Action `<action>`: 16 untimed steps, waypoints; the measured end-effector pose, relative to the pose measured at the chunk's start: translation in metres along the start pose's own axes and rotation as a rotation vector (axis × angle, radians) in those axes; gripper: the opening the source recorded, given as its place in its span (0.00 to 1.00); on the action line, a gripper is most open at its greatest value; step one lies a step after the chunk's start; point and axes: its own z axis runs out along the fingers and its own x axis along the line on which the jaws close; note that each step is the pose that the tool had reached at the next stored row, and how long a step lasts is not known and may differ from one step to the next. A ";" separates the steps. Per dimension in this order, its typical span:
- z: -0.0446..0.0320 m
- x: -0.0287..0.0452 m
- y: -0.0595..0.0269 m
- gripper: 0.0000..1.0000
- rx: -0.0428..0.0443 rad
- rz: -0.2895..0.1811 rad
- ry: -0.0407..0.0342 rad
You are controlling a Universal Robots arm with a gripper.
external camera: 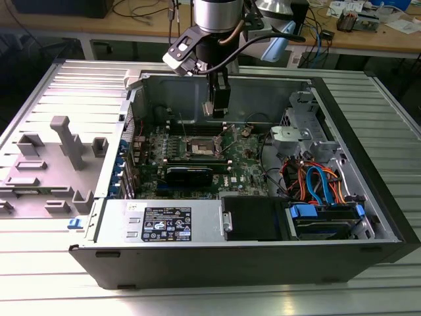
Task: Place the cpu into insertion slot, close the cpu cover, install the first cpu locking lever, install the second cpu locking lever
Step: 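Place the cpu into insertion slot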
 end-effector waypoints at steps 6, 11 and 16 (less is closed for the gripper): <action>0.0024 0.0000 -0.0002 0.54 0.0000 0.000 0.0001; 0.0091 -0.0002 -0.0007 0.54 0.0000 0.000 0.0001; 0.0180 -0.0003 -0.0013 0.54 0.0007 0.024 -0.0021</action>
